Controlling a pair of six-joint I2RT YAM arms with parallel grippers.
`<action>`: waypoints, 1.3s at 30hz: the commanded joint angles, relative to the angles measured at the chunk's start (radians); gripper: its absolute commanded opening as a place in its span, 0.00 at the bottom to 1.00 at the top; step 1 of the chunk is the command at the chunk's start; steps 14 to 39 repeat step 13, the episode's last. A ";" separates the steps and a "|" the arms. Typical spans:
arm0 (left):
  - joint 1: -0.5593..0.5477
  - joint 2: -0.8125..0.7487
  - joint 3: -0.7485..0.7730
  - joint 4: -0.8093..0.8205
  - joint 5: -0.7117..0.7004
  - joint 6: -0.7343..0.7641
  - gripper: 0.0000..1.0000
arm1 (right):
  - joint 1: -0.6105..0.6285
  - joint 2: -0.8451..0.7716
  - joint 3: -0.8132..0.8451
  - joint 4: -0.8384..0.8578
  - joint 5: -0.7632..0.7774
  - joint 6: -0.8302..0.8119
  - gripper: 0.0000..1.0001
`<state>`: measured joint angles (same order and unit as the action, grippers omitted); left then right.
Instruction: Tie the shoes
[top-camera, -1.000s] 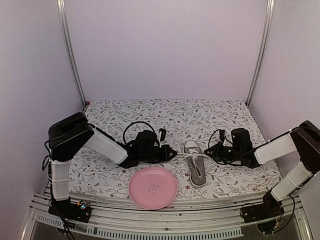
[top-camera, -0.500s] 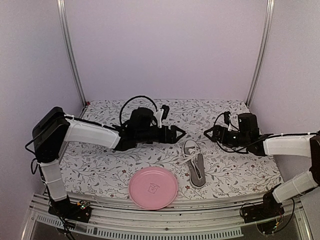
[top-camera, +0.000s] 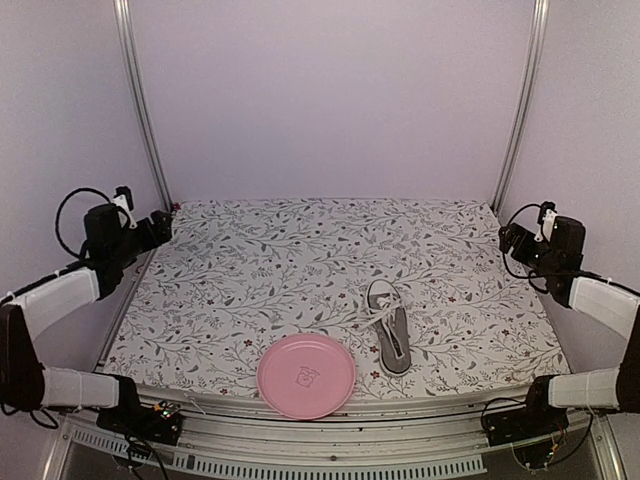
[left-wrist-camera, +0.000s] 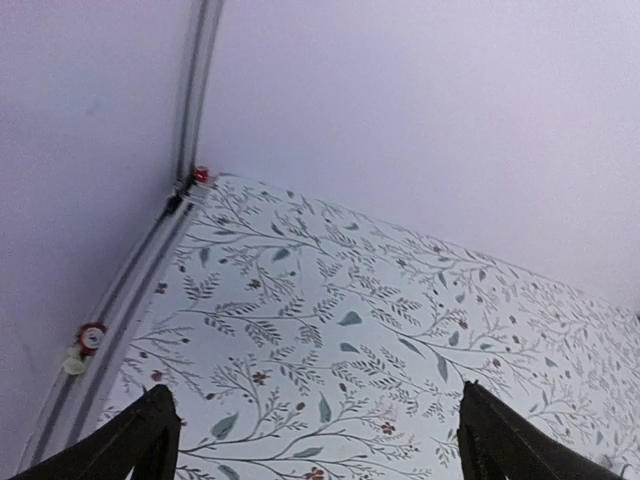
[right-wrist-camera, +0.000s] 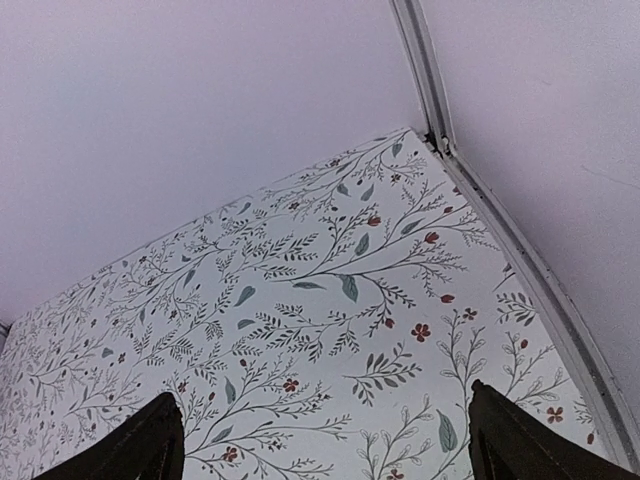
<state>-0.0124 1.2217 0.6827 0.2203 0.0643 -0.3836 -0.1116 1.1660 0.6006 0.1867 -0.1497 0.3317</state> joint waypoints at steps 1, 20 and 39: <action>0.062 -0.206 -0.207 0.122 -0.167 0.151 0.96 | 0.005 -0.091 -0.192 0.270 0.177 -0.049 0.99; 0.065 -0.209 -0.461 0.407 -0.208 0.194 0.97 | 0.005 0.077 -0.325 0.635 0.270 -0.124 0.99; 0.065 -0.209 -0.461 0.407 -0.208 0.194 0.97 | 0.005 0.077 -0.325 0.635 0.270 -0.124 0.99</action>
